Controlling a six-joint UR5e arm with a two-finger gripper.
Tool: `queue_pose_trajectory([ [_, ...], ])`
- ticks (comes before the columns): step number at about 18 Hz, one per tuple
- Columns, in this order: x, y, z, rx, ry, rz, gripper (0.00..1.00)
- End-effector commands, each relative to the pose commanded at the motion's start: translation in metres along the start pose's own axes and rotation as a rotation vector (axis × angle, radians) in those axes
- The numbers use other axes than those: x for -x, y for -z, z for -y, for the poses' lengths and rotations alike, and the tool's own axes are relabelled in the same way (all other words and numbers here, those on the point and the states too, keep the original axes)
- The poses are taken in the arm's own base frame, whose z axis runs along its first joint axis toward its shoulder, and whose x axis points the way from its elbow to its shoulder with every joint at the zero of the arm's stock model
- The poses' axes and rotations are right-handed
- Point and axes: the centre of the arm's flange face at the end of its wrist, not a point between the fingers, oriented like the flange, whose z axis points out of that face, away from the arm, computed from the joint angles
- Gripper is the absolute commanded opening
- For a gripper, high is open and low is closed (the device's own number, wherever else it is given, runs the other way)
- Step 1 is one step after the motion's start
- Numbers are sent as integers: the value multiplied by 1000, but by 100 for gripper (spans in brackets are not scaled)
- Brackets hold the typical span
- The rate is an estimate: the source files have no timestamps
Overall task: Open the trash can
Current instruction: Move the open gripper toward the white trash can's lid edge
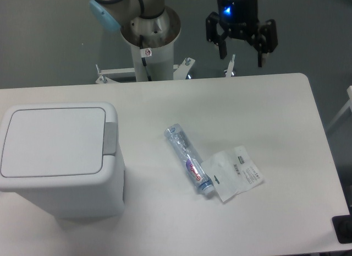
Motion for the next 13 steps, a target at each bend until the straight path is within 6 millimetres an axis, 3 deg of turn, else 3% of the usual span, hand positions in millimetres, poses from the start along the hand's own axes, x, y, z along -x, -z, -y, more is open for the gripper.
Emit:
queue_pose_trajectory([
  [6, -3, 7, 19, -66, 110, -12, 100],
  [13, -26, 13, 75, -293, 555, -153, 100],
])
